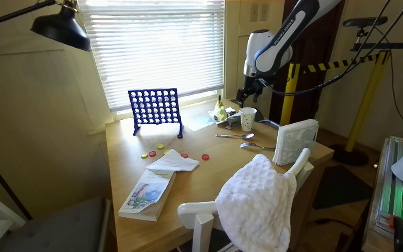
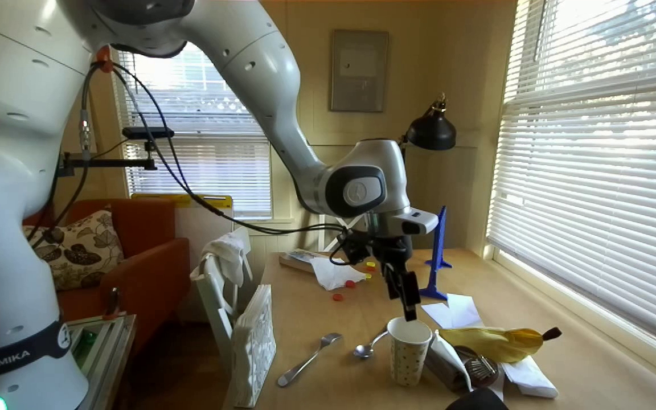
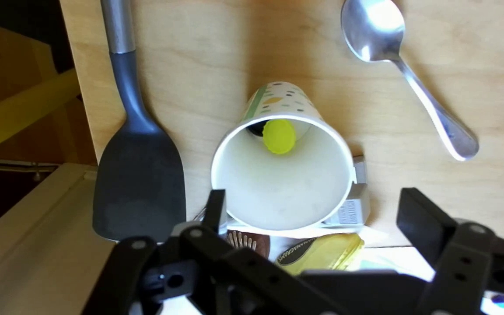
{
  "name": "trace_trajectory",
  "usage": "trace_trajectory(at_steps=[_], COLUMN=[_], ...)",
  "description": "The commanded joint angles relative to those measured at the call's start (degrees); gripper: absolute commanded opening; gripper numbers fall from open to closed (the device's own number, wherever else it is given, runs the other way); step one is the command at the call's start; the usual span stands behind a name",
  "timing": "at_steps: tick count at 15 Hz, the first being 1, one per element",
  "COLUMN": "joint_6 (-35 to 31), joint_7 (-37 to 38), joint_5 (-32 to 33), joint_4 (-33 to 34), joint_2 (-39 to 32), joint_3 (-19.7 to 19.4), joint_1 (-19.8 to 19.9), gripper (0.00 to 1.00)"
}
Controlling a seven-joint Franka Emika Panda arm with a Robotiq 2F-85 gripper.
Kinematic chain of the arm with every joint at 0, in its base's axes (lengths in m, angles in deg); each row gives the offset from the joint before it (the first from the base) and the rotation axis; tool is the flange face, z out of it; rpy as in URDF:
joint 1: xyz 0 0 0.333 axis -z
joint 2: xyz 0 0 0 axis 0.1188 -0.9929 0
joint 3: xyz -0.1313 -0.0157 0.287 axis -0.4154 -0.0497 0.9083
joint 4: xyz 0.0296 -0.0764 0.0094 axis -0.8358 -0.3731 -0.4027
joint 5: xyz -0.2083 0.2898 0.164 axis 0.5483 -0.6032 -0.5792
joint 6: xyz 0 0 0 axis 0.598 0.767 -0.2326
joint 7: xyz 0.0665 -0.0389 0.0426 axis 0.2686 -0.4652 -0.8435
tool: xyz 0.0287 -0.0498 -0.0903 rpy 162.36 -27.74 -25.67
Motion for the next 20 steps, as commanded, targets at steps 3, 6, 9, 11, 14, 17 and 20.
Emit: trace_trajectory(at_steps=[3,6,9,11,14,17,20], joint_6=[2.61,8.73,12.52,15.06,15.53,17.08,17.41], joint_7=[-4.4,-7.13,-9.29,-9.73,-6.09,-5.34,-8.49], joint_5=[-3.15,-1.04,2.59,6.28,6.97,8.06,8.27], joint_4=[-0.25,1.91,4.32,6.95,6.12,7.97,10.03], joint_2=[0.68,-0.89,-1.94,-2.43,-1.44,-1.97,-4.18], joint_3=[3.64,6.45,7.35,6.75,6.51,5.93,6.22], joint_1=[-1.26,-4.2,-7.99,-11.03,-11.94,-12.99,-12.34], gripper=[1.0,1.0,1.0,1.0,1.0,1.0,1.0])
